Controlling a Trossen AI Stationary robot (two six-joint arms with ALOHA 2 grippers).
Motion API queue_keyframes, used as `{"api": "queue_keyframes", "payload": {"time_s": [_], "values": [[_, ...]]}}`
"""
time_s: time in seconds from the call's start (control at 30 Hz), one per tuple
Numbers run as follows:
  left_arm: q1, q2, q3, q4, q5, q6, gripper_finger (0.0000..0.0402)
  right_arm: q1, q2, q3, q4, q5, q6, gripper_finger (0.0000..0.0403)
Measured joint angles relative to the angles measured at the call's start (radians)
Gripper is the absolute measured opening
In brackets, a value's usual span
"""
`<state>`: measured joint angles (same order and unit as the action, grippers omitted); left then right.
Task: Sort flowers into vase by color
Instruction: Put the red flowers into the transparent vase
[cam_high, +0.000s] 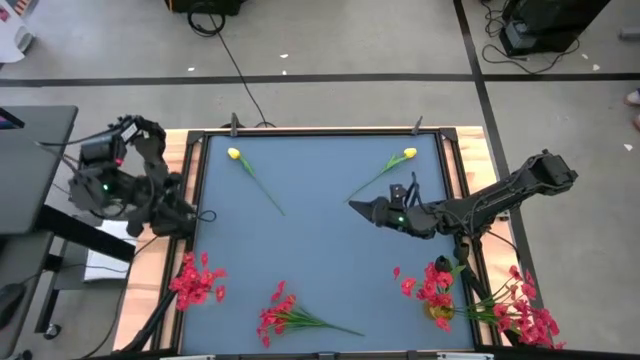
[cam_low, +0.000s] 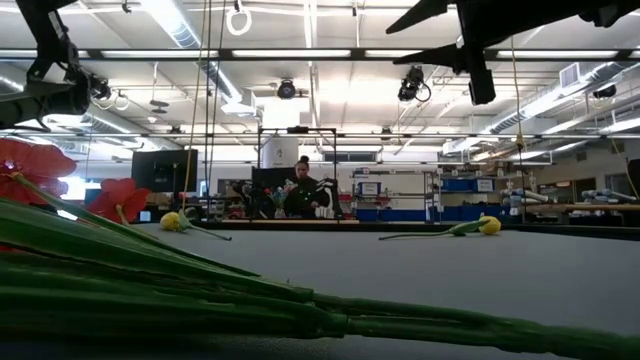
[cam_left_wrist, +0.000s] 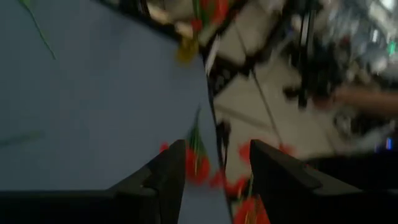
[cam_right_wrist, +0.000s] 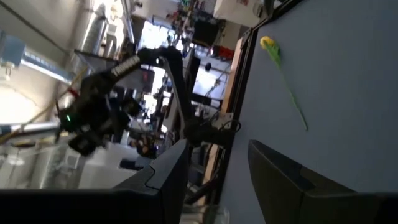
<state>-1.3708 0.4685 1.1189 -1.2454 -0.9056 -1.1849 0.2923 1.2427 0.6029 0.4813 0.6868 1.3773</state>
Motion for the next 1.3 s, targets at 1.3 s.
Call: {"api": "queue_keyframes", "payload": {"time_s": [1.3], "values": [[1.043,0.612,0.108,0.645,0.568,0.706,0.0182,-0.034,0.372,0.397,-0.412,-0.629,-0.489,0.0174]]}}
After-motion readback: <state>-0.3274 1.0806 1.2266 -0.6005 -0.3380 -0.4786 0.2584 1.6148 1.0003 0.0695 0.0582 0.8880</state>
